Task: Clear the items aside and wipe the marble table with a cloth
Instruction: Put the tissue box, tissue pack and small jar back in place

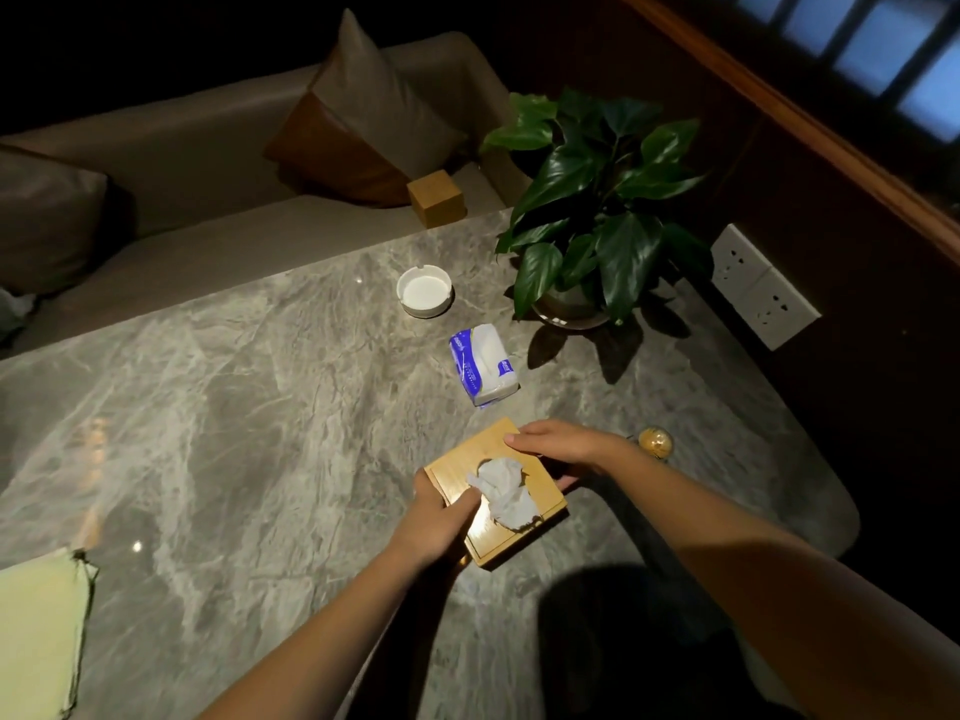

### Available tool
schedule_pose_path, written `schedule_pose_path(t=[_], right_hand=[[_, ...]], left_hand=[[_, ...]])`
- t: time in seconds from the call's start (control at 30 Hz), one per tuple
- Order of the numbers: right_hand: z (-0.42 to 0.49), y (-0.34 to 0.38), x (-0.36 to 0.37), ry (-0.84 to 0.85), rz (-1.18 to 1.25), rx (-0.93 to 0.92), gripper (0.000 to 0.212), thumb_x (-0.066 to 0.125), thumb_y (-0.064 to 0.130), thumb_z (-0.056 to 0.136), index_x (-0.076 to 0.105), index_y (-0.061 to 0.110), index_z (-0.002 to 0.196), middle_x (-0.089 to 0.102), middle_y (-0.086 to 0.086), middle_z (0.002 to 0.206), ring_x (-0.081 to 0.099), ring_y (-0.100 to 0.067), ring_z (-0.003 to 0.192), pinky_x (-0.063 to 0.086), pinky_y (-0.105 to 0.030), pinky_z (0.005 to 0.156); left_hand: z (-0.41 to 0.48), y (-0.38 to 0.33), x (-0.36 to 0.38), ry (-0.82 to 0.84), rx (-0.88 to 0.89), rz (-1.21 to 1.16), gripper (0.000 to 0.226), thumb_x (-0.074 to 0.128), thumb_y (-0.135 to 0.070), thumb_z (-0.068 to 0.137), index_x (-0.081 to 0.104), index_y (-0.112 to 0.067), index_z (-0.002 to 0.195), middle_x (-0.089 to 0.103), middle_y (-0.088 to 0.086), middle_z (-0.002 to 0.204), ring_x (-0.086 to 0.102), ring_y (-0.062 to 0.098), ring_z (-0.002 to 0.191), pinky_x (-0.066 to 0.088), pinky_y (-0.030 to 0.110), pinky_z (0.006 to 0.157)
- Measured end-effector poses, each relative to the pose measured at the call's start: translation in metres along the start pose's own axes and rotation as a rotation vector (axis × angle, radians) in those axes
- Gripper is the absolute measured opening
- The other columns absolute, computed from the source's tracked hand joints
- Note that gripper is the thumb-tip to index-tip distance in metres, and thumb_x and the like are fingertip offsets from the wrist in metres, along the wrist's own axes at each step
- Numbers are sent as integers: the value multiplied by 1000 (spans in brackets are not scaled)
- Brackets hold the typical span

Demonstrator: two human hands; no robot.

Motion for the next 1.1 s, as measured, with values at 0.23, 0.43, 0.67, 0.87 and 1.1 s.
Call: schedule_pose_path(t=[0.23, 0.43, 0.67, 0.87, 1.1], right_hand=[[18, 12, -36, -225, 137, -49, 29, 40, 44, 99, 54, 20, 92, 52, -2, 85, 46, -12, 69, 37, -26, 59], [47, 34, -57, -357, 166, -74, 33, 42, 38, 100, 50, 17, 124, 56, -7, 95, 51, -16, 76, 40, -28, 62], [81, 62, -77, -588, -9, -128, 45, 50, 35, 97, 48, 16, 139, 55, -18, 131, 60, -28, 112, 48, -33, 89], [93, 71, -84, -622, -16, -141, 34, 48, 31, 97, 60, 10, 121, 64, -18, 117, 60, -33, 109, 46, -35, 90], [91, 80, -98, -686, -69, -239, 48, 44, 50, 91, 62, 7, 105, 65, -16, 108, 60, -34, 107, 48, -47, 94]], left_hand=[[34, -8, -39, -38, -101, 90, 38, 42, -43, 96, 57, -14, 114, 60, 7, 110, 55, 23, 102, 39, 31, 88], [80, -43, -50, -71, -29, -99, 23, 43, -29, 98, 56, -11, 104, 63, 8, 105, 57, 12, 76, 42, 24, 66], [118, -84, -26, 18, -64, -197, 45, 39, -33, 100, 33, -12, 140, 51, 12, 132, 55, 23, 104, 44, 32, 82], [139, -102, -7, 30, -70, -323, 40, 33, -31, 102, 35, -12, 137, 54, 13, 132, 57, 28, 114, 42, 27, 74], [153, -96, -16, -94, -103, -345, 51, 41, -30, 99, 26, -5, 141, 50, 13, 128, 53, 27, 112, 40, 30, 89]])
Point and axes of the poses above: each hand's wrist, its own z-axis towards the middle knuckle, its own x-axis out of the palm, y = z × x, the point moved 8 cm from there along z, towards the middle knuckle
